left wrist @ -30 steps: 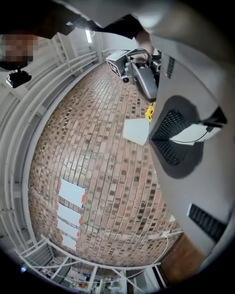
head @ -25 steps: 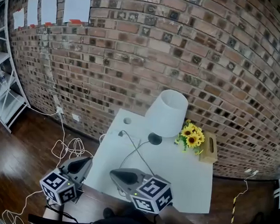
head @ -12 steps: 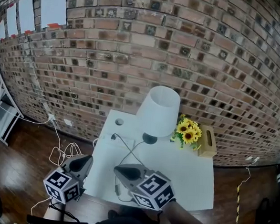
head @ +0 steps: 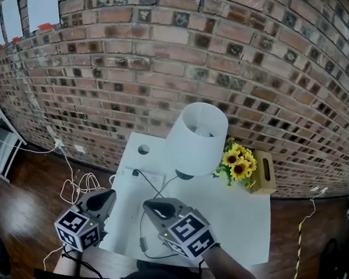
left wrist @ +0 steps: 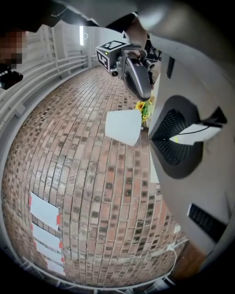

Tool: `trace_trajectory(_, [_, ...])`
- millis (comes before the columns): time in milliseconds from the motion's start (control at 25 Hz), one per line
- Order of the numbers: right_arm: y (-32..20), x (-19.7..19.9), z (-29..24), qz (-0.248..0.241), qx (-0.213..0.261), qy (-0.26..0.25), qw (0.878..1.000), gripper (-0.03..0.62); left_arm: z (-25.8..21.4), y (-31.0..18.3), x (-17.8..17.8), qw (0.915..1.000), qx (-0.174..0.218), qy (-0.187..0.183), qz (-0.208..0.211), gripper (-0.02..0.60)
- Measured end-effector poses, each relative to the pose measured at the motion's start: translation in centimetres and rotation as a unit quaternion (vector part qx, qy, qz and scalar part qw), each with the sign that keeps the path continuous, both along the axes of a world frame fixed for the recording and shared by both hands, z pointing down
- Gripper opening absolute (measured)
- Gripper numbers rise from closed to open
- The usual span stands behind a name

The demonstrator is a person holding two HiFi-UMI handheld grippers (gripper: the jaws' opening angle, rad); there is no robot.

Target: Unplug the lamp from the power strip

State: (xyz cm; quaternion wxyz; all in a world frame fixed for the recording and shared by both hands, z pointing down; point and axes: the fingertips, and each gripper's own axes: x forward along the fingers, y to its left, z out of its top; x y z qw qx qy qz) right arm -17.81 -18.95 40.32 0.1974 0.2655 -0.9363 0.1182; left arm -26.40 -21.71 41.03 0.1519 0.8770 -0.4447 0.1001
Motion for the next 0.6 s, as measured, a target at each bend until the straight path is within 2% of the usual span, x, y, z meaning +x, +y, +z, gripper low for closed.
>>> trace_trajectory(320, [-3.4,1.3,1.5,0.003,-0.016,0.003,1.0,-0.008,2.1,-4.2,2.0,0.9996,-0.007,-0.02,0.017,0.023])
trace_trajectory(600, [-6.3,2.9,4.9,0.021,-0.012,0.039,0.999,-0.008,4.8,-7.2,1.8,0.9986,-0.03,-0.043,0.008,0.023])
